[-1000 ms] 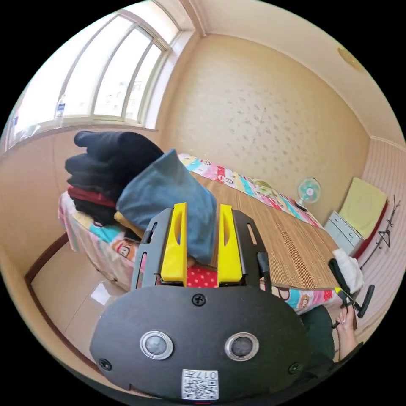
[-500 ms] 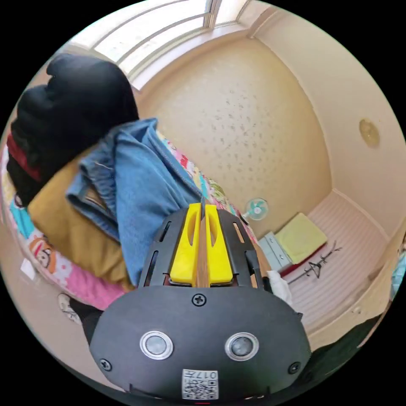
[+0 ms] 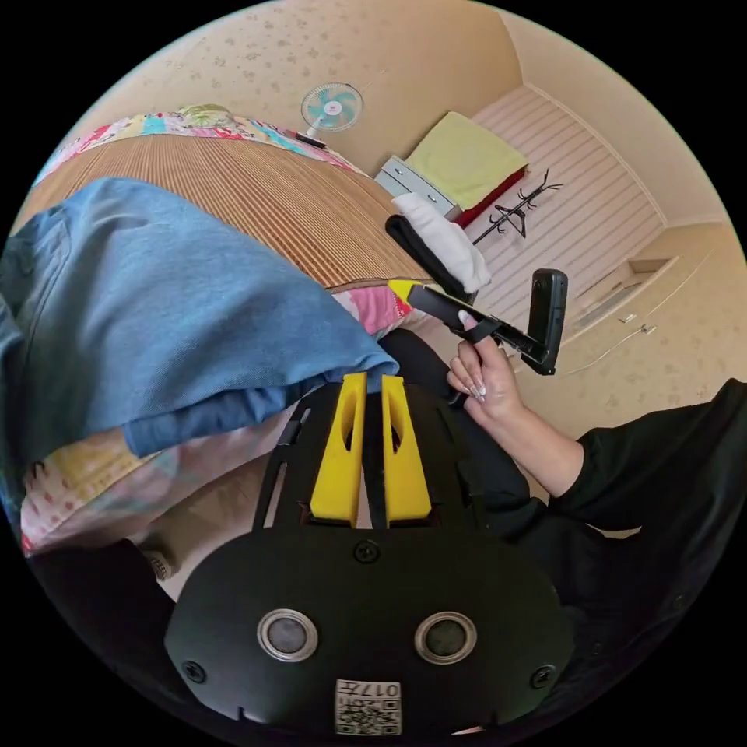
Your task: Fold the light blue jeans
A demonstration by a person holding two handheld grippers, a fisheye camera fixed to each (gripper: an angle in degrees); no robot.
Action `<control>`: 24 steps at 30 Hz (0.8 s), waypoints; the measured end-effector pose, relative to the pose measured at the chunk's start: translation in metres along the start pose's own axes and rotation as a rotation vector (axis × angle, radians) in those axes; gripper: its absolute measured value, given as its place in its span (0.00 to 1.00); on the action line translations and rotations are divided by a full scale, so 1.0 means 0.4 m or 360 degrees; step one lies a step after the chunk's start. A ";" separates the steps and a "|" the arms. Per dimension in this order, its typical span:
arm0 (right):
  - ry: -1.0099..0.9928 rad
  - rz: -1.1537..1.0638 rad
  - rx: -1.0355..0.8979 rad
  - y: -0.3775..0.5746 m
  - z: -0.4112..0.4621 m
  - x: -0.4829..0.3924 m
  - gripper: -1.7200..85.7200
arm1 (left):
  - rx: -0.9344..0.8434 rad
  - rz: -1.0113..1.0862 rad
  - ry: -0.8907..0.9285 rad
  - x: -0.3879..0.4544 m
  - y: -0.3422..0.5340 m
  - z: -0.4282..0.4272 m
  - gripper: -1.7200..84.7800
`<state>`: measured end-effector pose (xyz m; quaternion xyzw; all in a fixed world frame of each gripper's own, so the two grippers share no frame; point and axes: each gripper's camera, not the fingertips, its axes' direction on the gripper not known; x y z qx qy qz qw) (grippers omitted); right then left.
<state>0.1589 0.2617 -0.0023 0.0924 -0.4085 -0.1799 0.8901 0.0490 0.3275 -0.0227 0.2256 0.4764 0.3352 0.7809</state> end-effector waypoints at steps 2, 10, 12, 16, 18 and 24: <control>-0.0046 0.0063 0.0028 -0.003 -0.003 0.012 0.05 | 0.0195 -0.0130 -0.0039 -0.045 0.030 -0.115 0.08; -0.0591 -0.0680 -0.0310 -0.091 0.182 -0.302 0.15 | 0.0563 -0.0841 -0.0190 -0.295 0.203 -0.447 0.14; -0.0614 -0.0902 -0.0403 -0.099 0.246 -0.379 0.16 | 0.0584 -0.0940 -0.0281 -0.325 0.233 -0.466 0.13; -0.0554 -0.1004 -0.0487 -0.144 0.372 -0.437 0.12 | 0.0541 -0.1032 -0.0197 -0.372 0.257 -0.465 0.13; -0.0713 -0.0871 -0.0400 -0.188 0.354 -0.411 0.08 | 0.0609 -0.1031 -0.0176 -0.374 0.265 -0.474 0.14; -0.1262 -0.0464 -0.0063 -0.312 0.156 -0.260 0.05 | 0.0887 -0.1000 -0.0018 -0.395 0.238 -0.513 0.18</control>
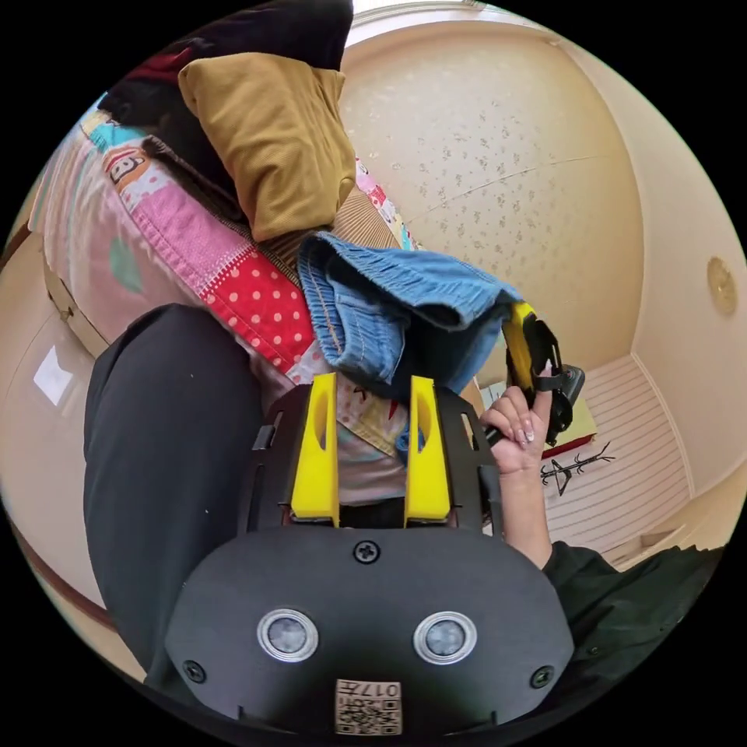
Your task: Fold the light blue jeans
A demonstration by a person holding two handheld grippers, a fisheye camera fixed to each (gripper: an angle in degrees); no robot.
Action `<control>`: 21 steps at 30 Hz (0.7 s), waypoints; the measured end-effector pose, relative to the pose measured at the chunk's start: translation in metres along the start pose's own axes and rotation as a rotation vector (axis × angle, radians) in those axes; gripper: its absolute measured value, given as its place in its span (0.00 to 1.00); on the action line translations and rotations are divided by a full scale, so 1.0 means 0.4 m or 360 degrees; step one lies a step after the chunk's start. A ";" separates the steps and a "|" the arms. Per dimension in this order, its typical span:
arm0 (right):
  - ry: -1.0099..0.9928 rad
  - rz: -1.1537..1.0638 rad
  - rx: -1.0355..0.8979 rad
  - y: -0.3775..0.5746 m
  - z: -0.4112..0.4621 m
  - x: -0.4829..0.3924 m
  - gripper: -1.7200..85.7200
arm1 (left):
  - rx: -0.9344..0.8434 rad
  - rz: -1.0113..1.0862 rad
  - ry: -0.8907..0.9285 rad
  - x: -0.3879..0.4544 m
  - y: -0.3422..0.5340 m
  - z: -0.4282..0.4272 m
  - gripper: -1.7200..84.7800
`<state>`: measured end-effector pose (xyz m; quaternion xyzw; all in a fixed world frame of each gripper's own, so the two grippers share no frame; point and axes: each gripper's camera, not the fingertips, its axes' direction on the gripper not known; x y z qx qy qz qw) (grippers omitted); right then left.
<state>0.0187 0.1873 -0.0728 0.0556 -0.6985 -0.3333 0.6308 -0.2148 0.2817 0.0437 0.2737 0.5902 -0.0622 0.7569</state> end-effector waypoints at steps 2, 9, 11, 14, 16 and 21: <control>-0.0055 -0.0049 0.0078 -0.011 -0.077 -0.043 0.04 | -0.0050 -0.0061 -0.0038 0.003 -0.025 0.037 0.18; -0.0279 -0.0234 0.0563 -0.030 -0.503 -0.273 0.03 | -0.0023 0.0108 0.0094 0.146 -0.067 0.023 0.02; -0.0275 -0.0329 0.0683 -0.024 -0.628 -0.349 0.03 | 0.0088 0.0278 0.0150 0.237 -0.082 -0.046 0.01; -0.0238 -0.0476 0.0877 -0.008 -0.812 -0.476 0.03 | 0.0353 0.0495 0.0384 0.397 -0.111 -0.207 0.01; -0.0306 -0.0613 0.1029 0.017 -0.936 -0.579 0.03 | 0.0601 0.0704 0.0605 0.546 -0.117 -0.371 0.01; -0.0340 -0.0818 0.1288 0.127 -1.080 -0.735 0.03 | 0.0847 0.1230 0.0799 0.803 -0.033 -0.572 0.01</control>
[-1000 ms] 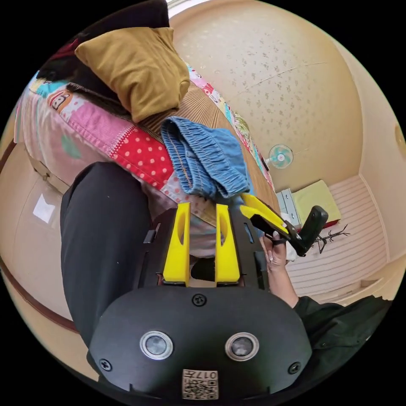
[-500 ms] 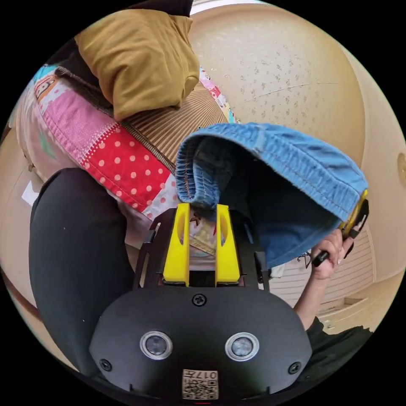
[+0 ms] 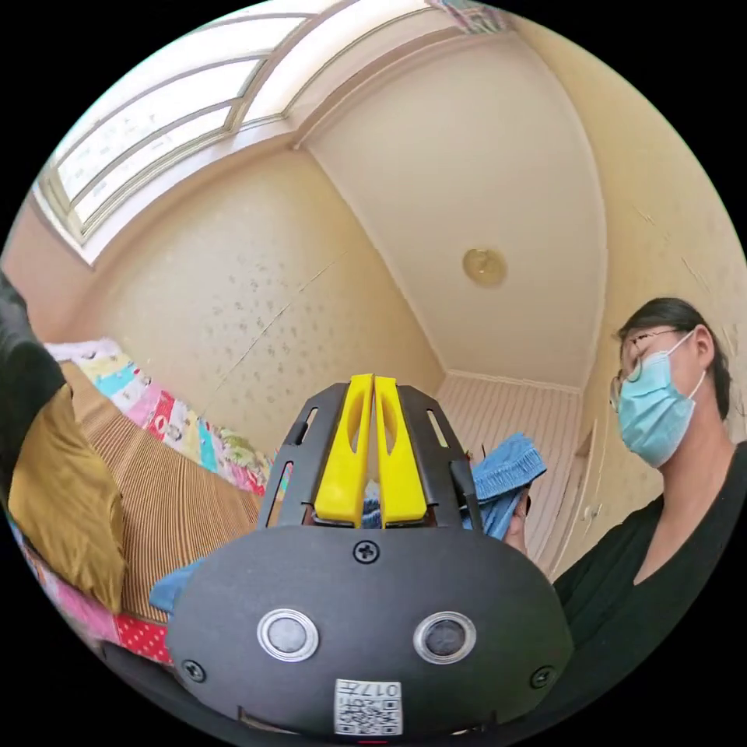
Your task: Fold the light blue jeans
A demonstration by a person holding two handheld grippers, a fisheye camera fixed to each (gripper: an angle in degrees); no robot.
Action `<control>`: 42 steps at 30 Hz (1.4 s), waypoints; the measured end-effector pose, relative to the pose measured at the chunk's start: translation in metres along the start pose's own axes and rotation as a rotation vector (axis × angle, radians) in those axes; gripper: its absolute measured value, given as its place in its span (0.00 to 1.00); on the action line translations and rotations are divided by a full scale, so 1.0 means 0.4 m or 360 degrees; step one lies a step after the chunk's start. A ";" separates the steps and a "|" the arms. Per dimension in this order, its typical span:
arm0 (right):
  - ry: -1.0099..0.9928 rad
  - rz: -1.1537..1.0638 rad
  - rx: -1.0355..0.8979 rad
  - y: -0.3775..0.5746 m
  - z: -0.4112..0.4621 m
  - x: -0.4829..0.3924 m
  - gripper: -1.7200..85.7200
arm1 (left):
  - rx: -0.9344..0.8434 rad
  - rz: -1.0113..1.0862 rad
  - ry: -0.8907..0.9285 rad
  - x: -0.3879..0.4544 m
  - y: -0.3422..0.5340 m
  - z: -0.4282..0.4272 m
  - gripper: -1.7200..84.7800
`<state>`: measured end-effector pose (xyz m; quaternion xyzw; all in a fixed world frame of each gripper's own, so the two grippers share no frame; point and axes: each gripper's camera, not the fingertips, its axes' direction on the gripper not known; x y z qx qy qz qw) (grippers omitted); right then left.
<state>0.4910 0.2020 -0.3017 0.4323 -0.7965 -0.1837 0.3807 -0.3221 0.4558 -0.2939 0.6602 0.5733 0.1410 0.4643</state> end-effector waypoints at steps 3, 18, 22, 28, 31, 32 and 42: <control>-0.0087 -0.0038 0.0039 -0.011 -0.038 -0.030 0.02 | -0.0307 0.0030 -0.0047 0.061 0.063 0.099 0.01; -0.0910 0.0040 0.0273 -0.154 0.027 0.088 0.03 | -0.1226 -0.0303 0.0659 0.171 0.528 0.576 0.23; -0.0952 0.0075 0.0327 -0.160 0.055 0.120 0.03 | -0.1012 0.0087 0.0865 0.266 0.453 0.597 0.19; -0.0817 0.0067 0.0227 -0.112 0.091 0.197 0.03 | -0.1272 0.0115 0.0708 0.255 0.501 0.673 0.04; -0.0617 0.0292 0.0197 -0.035 0.081 0.279 0.03 | -0.1075 -0.0081 0.0569 0.150 0.476 0.612 0.02; -0.0593 0.0337 0.0221 -0.019 0.070 0.298 0.03 | -0.0999 -0.0136 0.0564 0.120 0.458 0.591 0.02; 0.1194 0.0481 -0.0514 -0.218 0.337 1.088 0.04 | -0.0977 -0.0340 -0.0445 -0.405 -0.162 1.278 0.08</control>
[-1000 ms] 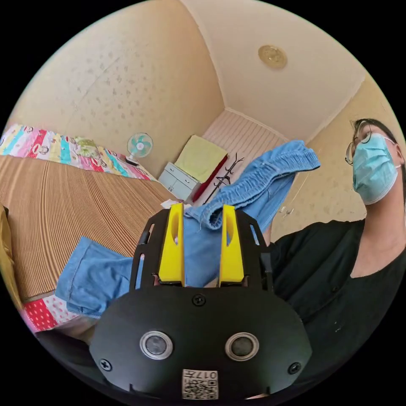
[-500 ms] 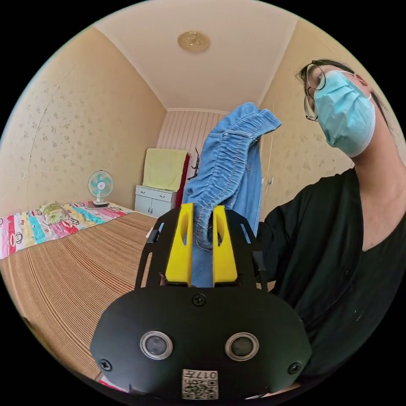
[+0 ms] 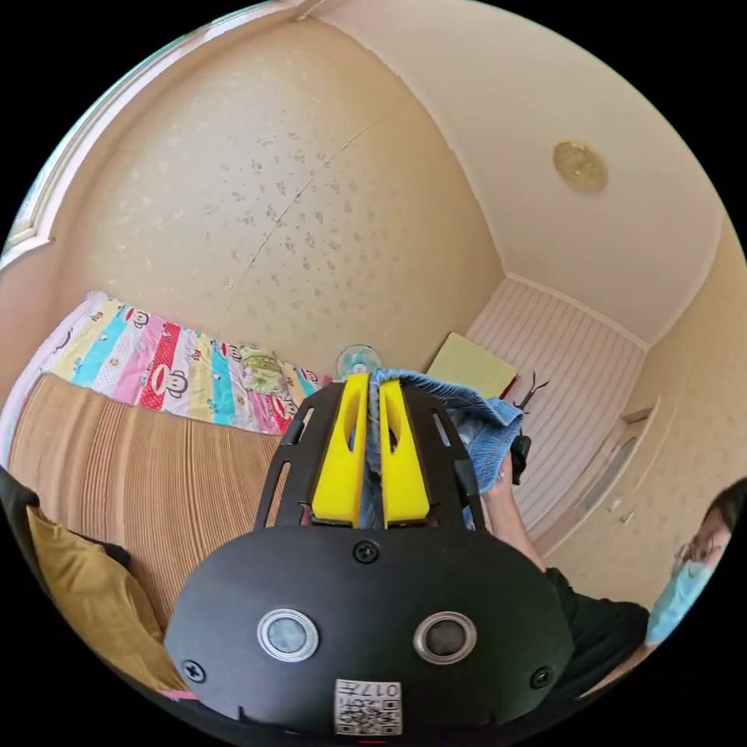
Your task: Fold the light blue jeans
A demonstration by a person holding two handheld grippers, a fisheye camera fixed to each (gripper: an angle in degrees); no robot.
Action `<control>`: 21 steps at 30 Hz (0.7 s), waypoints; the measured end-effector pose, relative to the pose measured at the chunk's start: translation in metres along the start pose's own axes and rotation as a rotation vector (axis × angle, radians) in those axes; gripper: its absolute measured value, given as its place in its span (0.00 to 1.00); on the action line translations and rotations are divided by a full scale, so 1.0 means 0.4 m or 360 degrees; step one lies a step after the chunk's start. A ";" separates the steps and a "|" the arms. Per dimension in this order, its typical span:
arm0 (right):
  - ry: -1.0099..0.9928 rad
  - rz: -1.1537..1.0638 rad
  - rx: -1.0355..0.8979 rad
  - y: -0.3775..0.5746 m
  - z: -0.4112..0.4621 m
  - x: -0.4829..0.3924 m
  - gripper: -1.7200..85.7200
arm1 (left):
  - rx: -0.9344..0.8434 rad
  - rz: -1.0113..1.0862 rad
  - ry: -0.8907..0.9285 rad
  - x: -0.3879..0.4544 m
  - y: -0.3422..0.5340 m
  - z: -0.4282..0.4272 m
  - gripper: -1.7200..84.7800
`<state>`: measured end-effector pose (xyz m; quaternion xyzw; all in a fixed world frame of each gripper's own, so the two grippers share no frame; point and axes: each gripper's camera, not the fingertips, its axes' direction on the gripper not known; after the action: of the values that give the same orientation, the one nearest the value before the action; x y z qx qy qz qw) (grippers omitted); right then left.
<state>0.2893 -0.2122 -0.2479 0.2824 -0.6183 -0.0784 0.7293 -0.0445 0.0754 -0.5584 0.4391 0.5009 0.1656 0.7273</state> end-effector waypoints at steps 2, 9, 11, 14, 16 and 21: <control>0.0165 0.0092 -0.0001 -0.038 0.061 0.023 0.04 | -0.0044 -0.0038 -0.0118 -0.032 -0.052 0.056 0.11; 0.0347 -0.0178 -0.0741 0.387 0.304 0.044 0.07 | -0.0608 0.0230 -0.0130 -0.268 0.448 0.325 0.14; 0.0376 -0.0157 -0.0977 0.571 0.356 0.078 0.08 | -0.0809 0.0176 -0.0182 -0.358 0.644 0.389 0.13; 0.0236 0.0014 -0.1290 0.862 0.433 0.110 0.10 | -0.1084 -0.0098 -0.0278 -0.506 0.932 0.441 0.13; 0.0108 0.0154 -0.1405 1.049 0.474 0.088 0.11 | -0.1153 -0.0502 -0.0238 -0.604 1.118 0.413 0.15; 0.0017 0.0465 -0.1406 1.291 0.501 0.001 0.11 | -0.0965 -0.0742 -0.0036 -0.612 1.331 0.270 0.13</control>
<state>-0.0216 0.1522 0.0306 -0.1450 -0.5553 -0.2292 0.7862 0.0472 0.1553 0.0249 0.0800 0.5074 0.1315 0.8479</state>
